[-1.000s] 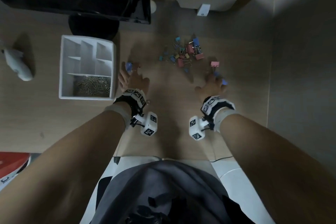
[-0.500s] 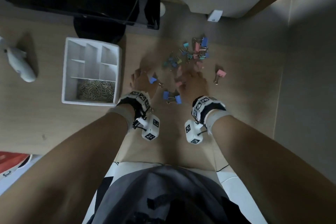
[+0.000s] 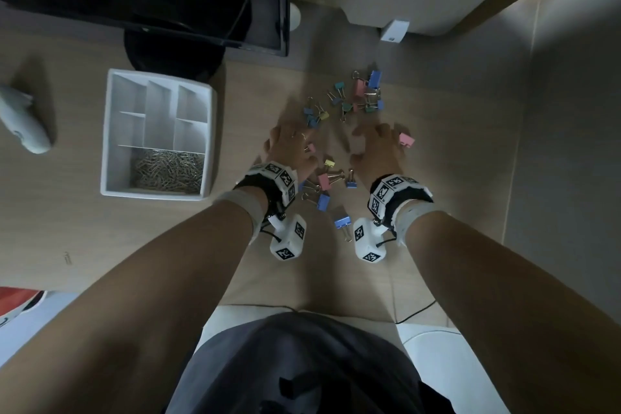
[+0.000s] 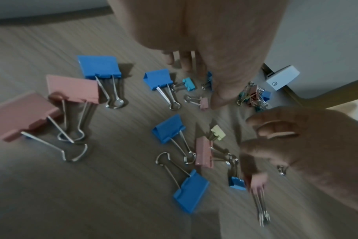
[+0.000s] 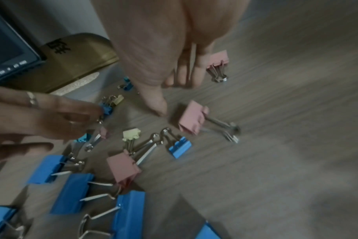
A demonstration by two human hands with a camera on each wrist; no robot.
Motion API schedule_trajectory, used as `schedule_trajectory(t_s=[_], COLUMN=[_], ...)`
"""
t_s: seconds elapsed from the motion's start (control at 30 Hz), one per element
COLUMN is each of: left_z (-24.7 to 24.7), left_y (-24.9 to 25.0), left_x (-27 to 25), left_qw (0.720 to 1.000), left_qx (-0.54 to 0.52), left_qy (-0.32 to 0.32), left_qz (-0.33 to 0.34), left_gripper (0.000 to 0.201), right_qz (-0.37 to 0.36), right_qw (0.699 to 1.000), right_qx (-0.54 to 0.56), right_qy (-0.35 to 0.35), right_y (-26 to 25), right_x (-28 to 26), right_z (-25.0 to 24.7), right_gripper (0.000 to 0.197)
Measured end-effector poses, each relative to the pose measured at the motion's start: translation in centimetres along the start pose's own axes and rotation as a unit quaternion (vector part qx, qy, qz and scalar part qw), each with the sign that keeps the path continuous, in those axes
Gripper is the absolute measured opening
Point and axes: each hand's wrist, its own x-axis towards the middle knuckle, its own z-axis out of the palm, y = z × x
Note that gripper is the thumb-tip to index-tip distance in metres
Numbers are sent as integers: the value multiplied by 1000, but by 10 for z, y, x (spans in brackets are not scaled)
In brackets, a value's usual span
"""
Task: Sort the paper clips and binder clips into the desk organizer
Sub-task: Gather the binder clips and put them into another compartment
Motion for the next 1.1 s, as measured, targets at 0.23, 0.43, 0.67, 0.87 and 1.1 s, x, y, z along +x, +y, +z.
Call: schedule_trajectory(t_s=[0.23, 0.43, 0.67, 0.87, 1.1], left_z=[4, 9, 9, -6, -7], left_y=[-10, -4, -5, -11, -9], left_x=[-12, -17, -14, 7, 22], left_qw=[988, 991, 991, 986, 987], left_qx=[-116, -104, -105, -121, -100], left_qy=[93, 80, 81, 108, 113], left_qz=[-39, -11, -33, -48, -57], left_gripper=[41, 39, 33, 34, 37], right_qz=[26, 26, 65, 93, -14], right_qw=[998, 998, 997, 992, 1000], right_qx=[57, 33, -21, 20, -14], right_qy=[-31, 41, 24, 88, 8], right_y=[2, 17, 18, 3, -13], right_x=[-9, -18, 15, 36, 71], right_z=[14, 3, -12, -16, -15], right_gripper=[17, 42, 74, 66, 72])
